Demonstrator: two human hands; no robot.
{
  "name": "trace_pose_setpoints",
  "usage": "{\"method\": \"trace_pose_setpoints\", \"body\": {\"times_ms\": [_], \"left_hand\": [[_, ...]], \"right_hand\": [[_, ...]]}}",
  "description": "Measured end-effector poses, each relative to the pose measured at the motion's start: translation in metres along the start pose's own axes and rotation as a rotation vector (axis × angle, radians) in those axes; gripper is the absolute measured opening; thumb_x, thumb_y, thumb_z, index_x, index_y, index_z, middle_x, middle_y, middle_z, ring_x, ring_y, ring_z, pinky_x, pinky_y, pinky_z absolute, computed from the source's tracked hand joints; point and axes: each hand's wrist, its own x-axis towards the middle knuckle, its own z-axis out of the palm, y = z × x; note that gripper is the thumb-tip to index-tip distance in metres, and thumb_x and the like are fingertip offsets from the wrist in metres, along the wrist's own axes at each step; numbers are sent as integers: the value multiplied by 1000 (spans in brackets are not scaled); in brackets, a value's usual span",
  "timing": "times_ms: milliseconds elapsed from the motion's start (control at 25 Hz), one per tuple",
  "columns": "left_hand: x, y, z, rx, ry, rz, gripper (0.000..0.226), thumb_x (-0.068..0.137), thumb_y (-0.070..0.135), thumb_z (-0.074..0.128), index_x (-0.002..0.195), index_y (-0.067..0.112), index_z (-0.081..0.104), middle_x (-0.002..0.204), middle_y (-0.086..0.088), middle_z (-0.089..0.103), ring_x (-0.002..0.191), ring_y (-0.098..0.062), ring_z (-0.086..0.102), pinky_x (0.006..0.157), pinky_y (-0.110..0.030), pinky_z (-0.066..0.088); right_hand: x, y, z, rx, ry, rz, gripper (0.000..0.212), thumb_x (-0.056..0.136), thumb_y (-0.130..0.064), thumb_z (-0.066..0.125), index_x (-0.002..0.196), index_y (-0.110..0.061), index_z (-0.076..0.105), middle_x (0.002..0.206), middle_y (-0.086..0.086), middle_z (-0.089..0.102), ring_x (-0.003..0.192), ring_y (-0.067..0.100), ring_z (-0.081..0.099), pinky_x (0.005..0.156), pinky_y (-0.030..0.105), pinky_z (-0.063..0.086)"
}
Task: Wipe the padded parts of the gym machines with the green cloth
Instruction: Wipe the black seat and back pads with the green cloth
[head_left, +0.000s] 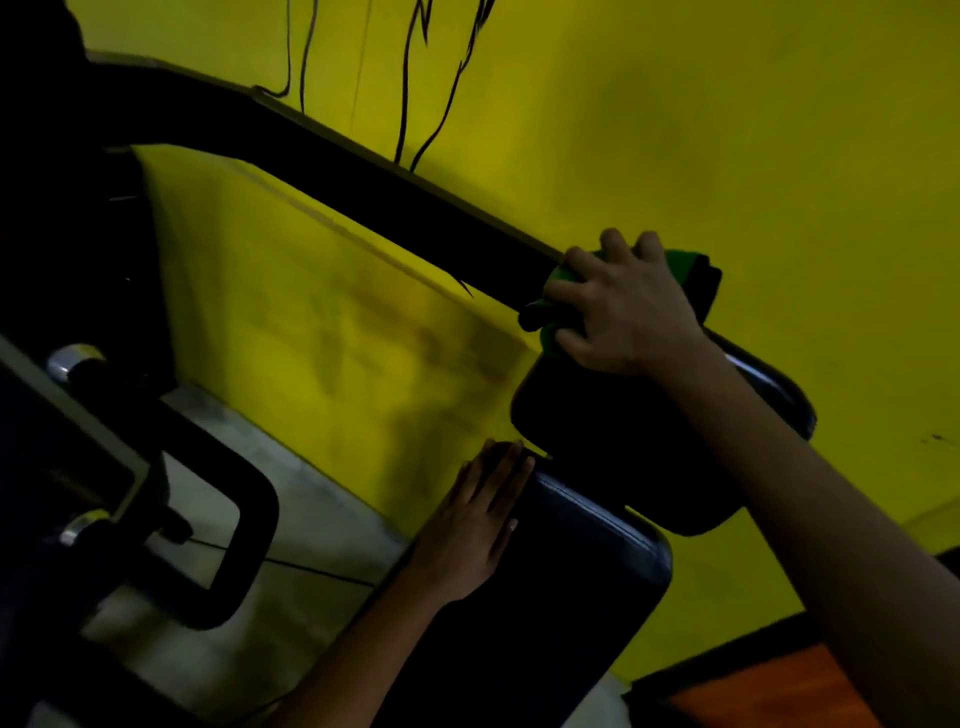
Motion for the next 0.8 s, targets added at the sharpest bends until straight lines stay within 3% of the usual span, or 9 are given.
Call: {"method": "trace_pose_setpoints", "body": {"times_ms": [120, 240, 360, 440, 600, 640, 800], "left_hand": [[1, -2, 0, -15, 24, 35, 62, 102, 28, 42, 153, 14, 11, 161, -1, 4, 148, -26, 0, 116, -40, 21], [0, -7, -1, -41, 28, 68, 60, 101, 25, 43, 153, 14, 14, 161, -2, 8, 148, -25, 3, 114, -39, 23], [-9, -11, -7, -81, -11, 75, 63, 101, 21, 41, 154, 18, 8, 161, 1, 5, 148, -21, 0, 113, -33, 26], [-14, -13, -14, -79, -41, 113, 65, 99, 16, 43, 154, 15, 6, 161, -1, 1, 148, -23, 0, 113, -32, 29], [-18, -13, -19, -93, -52, 121, 68, 97, 12, 43, 153, 14, 5, 161, 0, -3, 148, -22, 0, 107, -29, 38], [-18, -13, -18, -103, -58, 118, 69, 96, 12, 44, 153, 14, 5, 161, 0, -3, 148, -21, 1, 105, -29, 40], [-21, -16, -18, -65, -63, 138, 68, 94, 17, 40, 153, 14, 7, 161, -1, 2, 148, -21, 5, 95, -20, 46]], "right_hand": [[6, -20, -4, -156, -46, -81, 54, 73, -48, 32, 98, -20, 71, 97, 10, 61, 103, 37, 52, 86, 46, 23], [6, -58, 1, -177, -231, -211, 44, 87, -47, 39, 115, -24, 63, 116, 8, 58, 118, 33, 41, 100, 50, 23], [-5, -95, 12, -200, -319, -374, 41, 92, -48, 38, 121, -27, 58, 123, 6, 54, 119, 30, 38, 99, 50, 20], [2, -81, 4, -170, -302, -333, 43, 92, -48, 39, 124, -25, 56, 124, 5, 54, 121, 30, 38, 102, 50, 23], [21, -14, -20, -124, -225, 85, 43, 88, -48, 46, 123, -25, 57, 125, 5, 53, 124, 34, 38, 102, 49, 27], [18, -9, -20, -139, -203, 111, 43, 86, -49, 48, 120, -25, 59, 124, 5, 54, 123, 35, 40, 101, 49, 29], [-10, -54, 12, -292, -106, -169, 34, 74, -53, 61, 96, -31, 72, 109, 0, 65, 110, 33, 55, 95, 49, 37]]}}
